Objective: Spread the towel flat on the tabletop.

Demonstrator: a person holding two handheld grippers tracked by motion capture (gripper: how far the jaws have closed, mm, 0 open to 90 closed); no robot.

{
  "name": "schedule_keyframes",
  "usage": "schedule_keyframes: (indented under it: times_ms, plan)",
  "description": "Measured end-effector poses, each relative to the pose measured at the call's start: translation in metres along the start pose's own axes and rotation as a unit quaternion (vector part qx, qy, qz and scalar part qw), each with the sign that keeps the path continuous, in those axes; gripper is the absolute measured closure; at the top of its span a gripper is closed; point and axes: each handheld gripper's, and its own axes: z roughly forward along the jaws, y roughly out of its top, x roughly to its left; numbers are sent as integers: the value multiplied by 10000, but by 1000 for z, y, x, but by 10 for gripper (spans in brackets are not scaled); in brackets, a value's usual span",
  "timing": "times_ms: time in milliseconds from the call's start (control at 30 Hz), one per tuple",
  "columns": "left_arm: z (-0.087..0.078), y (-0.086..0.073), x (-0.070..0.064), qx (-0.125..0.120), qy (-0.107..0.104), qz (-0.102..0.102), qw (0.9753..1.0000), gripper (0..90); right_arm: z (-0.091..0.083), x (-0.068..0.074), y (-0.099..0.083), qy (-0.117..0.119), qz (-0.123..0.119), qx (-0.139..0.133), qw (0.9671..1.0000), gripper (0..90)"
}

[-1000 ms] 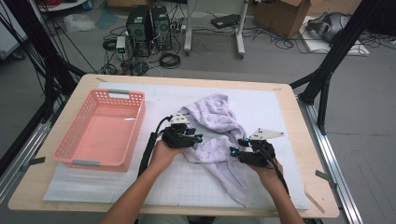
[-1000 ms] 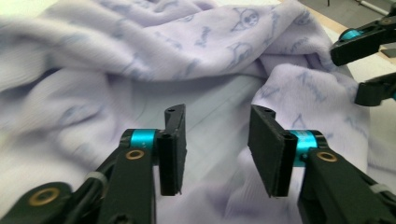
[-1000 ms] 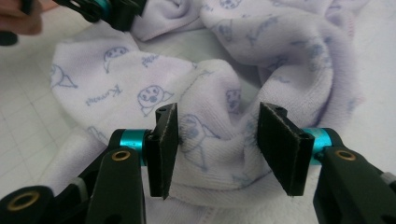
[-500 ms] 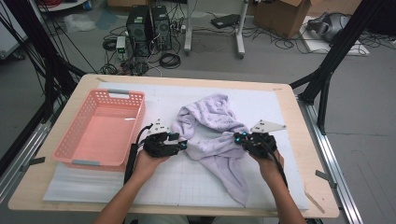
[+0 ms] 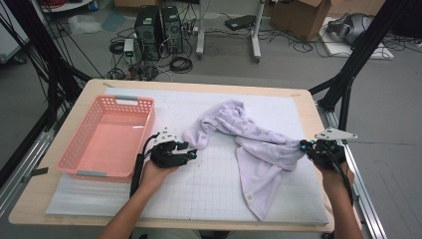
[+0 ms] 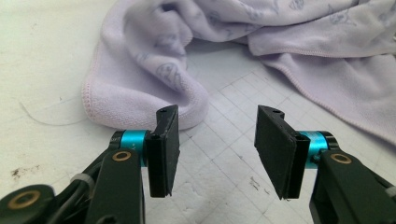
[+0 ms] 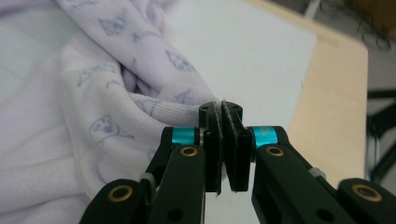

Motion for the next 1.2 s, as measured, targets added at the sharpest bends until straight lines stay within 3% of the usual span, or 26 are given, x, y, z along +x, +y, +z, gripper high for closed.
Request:
schedule_keyframes:
  times_ms: [100,167,200,233,367,400,533,633,733,833,867,1067,1200]
  plan:
    - [0,0,0,-5,11,3,10000,501,7,-5,-9,-90,108,242,9996,791]
    - [0,0,0,6,17,10,10000,500,8,0,-6,-38,261,42,9996,702]
    - [1,0,0,11,21,17,10000,500,8,0,-6,-38,261,42,9996,702]
    - [1,0,-1,17,10,19,10000,498,11,11,4,118,270,-153,9994,648]
    - [1,0,-2,40,2,19,10000,493,26,48,28,738,-155,-360,9965,597]
    - [1,0,-2,52,-17,26,10000,492,32,59,34,781,-339,-343,9958,590]
    - [1,-1,-3,70,-33,56,10000,492,57,89,47,1084,-656,-112,9919,586]
    - [2,-1,-4,86,-53,57,9999,491,81,102,49,1059,-815,263,9907,586]
    - [2,-1,-3,73,-55,59,9999,489,99,105,45,968,-835,630,9898,624]
    - [2,-1,-3,68,-46,69,9999,488,104,103,41,985,-806,849,9882,800]
    - [2,-1,-3,68,-46,69,9999,486,103,102,41,1007,-786,834,9883,820]
    - [1,-1,-4,42,-10,108,9999,479,81,90,36,1240,-570,389,9899,845]
    - [1,0,-4,-10,18,113,9999,467,50,82,27,1469,-444,-125,9881,844]
